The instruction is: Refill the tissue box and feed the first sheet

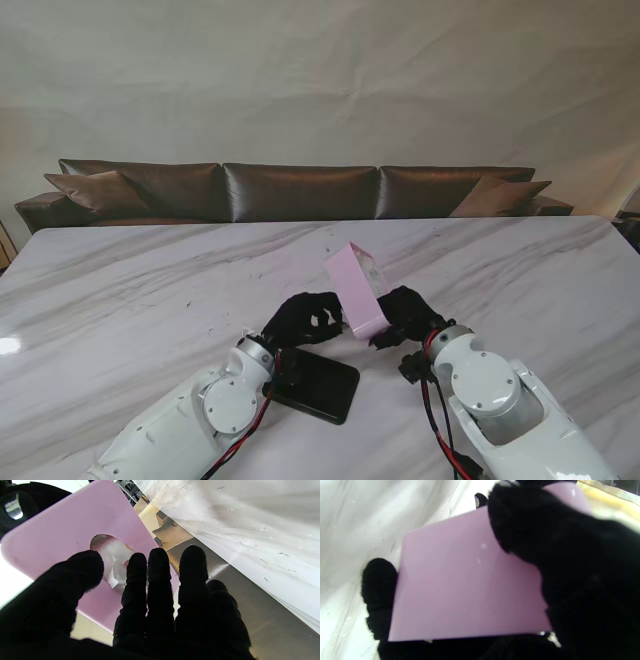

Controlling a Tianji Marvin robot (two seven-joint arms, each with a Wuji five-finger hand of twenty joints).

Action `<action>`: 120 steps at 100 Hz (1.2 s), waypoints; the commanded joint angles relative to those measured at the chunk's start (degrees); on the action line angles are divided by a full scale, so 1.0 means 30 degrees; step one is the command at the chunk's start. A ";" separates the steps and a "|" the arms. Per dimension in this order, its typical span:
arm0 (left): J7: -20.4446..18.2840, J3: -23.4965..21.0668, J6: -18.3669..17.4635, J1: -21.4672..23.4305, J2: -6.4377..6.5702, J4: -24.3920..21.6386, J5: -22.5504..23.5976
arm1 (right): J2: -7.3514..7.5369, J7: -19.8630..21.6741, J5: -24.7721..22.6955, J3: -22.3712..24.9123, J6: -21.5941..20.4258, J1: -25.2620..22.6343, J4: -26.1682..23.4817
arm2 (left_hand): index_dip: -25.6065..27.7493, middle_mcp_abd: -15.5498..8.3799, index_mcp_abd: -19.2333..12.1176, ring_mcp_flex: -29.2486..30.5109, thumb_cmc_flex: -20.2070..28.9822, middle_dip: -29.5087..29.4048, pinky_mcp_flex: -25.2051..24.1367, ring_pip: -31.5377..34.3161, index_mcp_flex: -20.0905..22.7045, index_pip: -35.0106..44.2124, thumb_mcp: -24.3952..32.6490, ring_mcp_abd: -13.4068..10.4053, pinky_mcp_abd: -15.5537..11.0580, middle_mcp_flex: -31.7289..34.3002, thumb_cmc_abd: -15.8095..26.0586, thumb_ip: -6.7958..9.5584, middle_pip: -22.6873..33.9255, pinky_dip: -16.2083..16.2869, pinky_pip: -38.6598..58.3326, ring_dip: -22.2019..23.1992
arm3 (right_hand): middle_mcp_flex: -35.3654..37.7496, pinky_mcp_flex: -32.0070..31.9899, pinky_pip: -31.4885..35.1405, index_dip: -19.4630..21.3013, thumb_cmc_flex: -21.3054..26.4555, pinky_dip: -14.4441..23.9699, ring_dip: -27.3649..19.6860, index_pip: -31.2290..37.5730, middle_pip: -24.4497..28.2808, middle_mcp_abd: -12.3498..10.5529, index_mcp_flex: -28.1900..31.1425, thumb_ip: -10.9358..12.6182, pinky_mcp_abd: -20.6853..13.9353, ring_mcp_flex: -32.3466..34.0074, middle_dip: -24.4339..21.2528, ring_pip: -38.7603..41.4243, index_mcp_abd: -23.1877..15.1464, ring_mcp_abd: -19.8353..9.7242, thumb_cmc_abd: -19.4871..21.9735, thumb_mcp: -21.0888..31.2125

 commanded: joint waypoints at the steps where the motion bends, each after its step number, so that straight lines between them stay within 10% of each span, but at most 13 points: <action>1: -0.0282 -0.0026 -0.0119 -0.0028 -0.0156 -0.0007 -0.0161 | -0.0021 0.0333 0.0029 -0.0078 0.0017 0.0023 0.0044 | -0.0292 0.0115 0.0354 -0.0407 -0.0513 -0.0184 0.0149 -0.0029 0.0025 -0.0059 -0.0310 0.1211 -0.3940 -0.0475 -0.0130 -0.0762 0.0130 0.0305 4.9072 -0.0072 | 0.1783 -0.0283 0.4212 0.0331 0.1238 0.1364 0.0999 0.0776 -0.0121 0.1370 0.0661 0.1323 -1.0838 0.3602 -0.0561 0.8852 0.1139 0.3093 0.1499 0.4022; 24: -0.0180 0.0006 -0.0325 -0.0131 -0.0346 0.0221 -0.0621 | 0.0006 0.0471 0.0096 -0.0251 -0.0124 0.0074 0.0159 | -0.0045 0.0439 0.0173 0.0542 -0.0615 0.0029 0.1008 0.0622 0.1352 0.0848 -0.0583 0.1567 -0.3991 0.0839 0.1051 -0.1101 0.0868 0.0359 4.9387 0.0088 | 0.1780 -0.0336 0.4178 0.0333 0.1260 0.1354 0.0997 0.0747 -0.0148 0.1363 0.0657 0.1258 -1.0871 0.3569 -0.0560 0.8811 0.1128 0.3081 0.1514 0.4022; 38: 0.0272 0.0123 -0.0218 -0.0164 -0.0554 0.0400 -0.0707 | 0.0013 0.0516 0.0128 -0.0317 -0.0170 0.0074 0.0199 | -0.1360 0.0495 -0.0823 0.1603 0.1483 0.1815 0.2063 0.1660 0.1922 0.3619 0.1487 0.1907 -0.3931 0.2473 0.0058 -0.3258 0.1120 -0.0283 5.0236 -0.0254 | 0.1776 -0.0368 0.4166 0.0338 0.1262 0.1357 0.1013 0.0715 -0.0202 0.1351 0.0653 0.1172 -1.0860 0.3563 -0.0551 0.8792 0.1117 0.3076 0.1544 0.4022; 59: 0.1093 0.0347 0.0119 -0.0327 -0.0932 0.0882 -0.0770 | 0.0073 0.0668 0.0070 -0.0341 -0.0406 -0.0032 0.0128 | 0.0884 0.0082 -0.2187 0.3129 0.2406 0.3279 0.3728 0.3286 0.2849 0.6792 0.2539 0.2163 -0.4091 0.4389 0.0903 -0.3719 0.2742 -0.0994 5.1009 -0.0219 | 0.1779 -0.0385 0.4153 0.0350 0.1276 0.1360 0.1020 0.0710 -0.0214 0.1351 0.0654 0.1167 -1.0899 0.3558 -0.0532 0.8782 0.1116 0.3075 0.1538 0.4022; 93: 0.1379 0.0575 -0.0536 -0.0581 -0.1405 0.1647 -0.1611 | 0.0114 0.0801 -0.0002 -0.0375 -0.0491 -0.0074 0.0229 | 0.5509 0.0986 -0.3704 0.3533 -0.0999 0.7328 0.4076 0.6352 0.6632 0.8067 1.0239 0.3748 -0.3190 0.6923 -0.2587 0.0817 0.4737 -0.1259 5.2815 0.1043 | 0.1781 -0.0402 0.4141 0.0360 0.1250 0.1367 0.1038 0.0706 -0.0221 0.1350 0.0655 0.1103 -1.0925 0.3527 -0.0524 0.8746 0.1116 0.3066 0.1589 0.4022; 109: 0.1468 0.0559 -0.0298 -0.0572 -0.1375 0.1597 -0.1475 | 0.0123 0.0798 -0.0097 -0.0293 -0.0376 -0.0122 0.0140 | 0.5651 0.1418 -0.3440 0.3896 -0.1716 0.8282 0.4428 0.7481 0.7641 0.8987 1.1183 0.3998 -0.2745 0.7878 -0.3115 0.4134 0.5283 -0.0661 5.3447 0.0953 | 0.1779 -0.0426 0.4124 0.0361 0.1258 0.1367 0.1047 0.0691 -0.0238 0.1349 0.0653 0.1049 -1.0928 0.3503 -0.0522 0.8724 0.1111 0.3074 0.1586 0.4022; 120: 0.1418 0.0436 0.0055 -0.0477 -0.1301 0.1475 -0.1452 | 0.0129 0.0794 -0.0149 -0.0243 -0.0327 -0.0175 0.0080 | 0.5687 0.1606 -0.3206 0.3986 -0.1844 0.8472 0.4553 0.7753 0.7931 0.9328 1.1316 0.4178 -0.2449 0.8142 -0.3117 0.5364 0.5462 -0.0266 5.3447 0.0927 | 0.1780 -0.0406 0.4135 0.0364 0.1263 0.1373 0.1053 0.0689 -0.0243 0.1349 0.0654 0.1045 -1.0915 0.3504 -0.0517 0.8720 0.1110 0.3074 0.1614 0.4022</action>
